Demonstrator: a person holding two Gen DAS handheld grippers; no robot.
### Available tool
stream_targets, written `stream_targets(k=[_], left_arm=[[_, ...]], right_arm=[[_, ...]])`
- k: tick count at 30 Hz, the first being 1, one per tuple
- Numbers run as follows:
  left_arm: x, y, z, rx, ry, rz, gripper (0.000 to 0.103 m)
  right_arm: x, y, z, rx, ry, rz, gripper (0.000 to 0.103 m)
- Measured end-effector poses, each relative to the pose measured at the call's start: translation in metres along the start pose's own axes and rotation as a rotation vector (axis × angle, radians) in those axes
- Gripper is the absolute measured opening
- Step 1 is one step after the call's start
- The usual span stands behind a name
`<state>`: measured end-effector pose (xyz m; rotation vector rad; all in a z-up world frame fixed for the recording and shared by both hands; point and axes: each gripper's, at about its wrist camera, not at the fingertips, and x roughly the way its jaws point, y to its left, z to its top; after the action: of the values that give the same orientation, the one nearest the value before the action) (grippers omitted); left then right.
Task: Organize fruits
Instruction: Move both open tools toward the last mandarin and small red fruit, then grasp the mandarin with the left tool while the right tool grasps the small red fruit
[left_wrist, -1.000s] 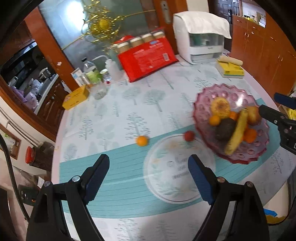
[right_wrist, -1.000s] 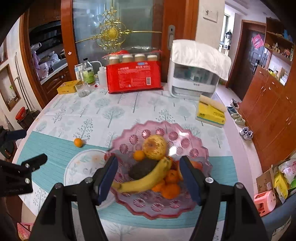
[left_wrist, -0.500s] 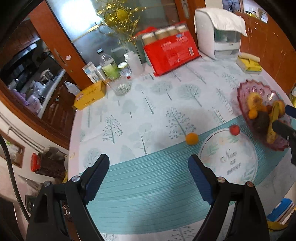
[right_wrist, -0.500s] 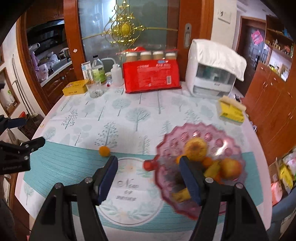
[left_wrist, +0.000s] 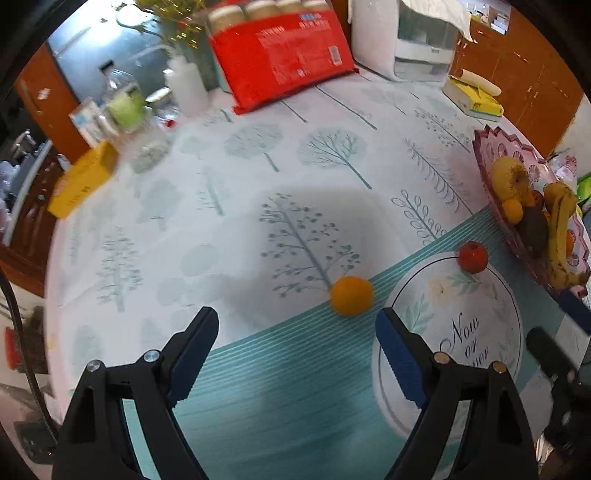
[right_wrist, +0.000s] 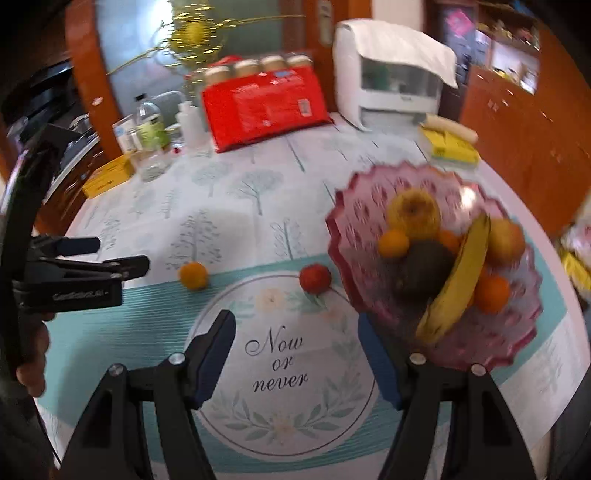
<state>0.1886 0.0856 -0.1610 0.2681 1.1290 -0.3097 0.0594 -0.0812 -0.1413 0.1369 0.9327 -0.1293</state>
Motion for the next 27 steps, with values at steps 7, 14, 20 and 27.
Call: stream_targets(k=[7, 14, 20, 27], left_arm=[[0.036, -0.018, 0.006, 0.021, 0.0, -0.042, 0.086], [0.052, -0.03, 0.007, 0.058, 0.021, -0.087, 0.073], [0.066, -0.024, 0.005, 0.047, 0.053, -0.124, 0.054], [0.065, -0.02, 0.002, 0.065, 0.025, -0.162, 0.034]], right_arm=[[0.046, 0.008, -0.018, 0.087, 0.016, -0.128, 0.069], [0.072, 0.018, -0.016, 0.093, 0.018, -0.202, 0.069], [0.085, 0.024, -0.009, 0.12, 0.004, -0.275, 0.069], [0.099, 0.031, 0.005, 0.177, 0.001, -0.368, 0.07]])
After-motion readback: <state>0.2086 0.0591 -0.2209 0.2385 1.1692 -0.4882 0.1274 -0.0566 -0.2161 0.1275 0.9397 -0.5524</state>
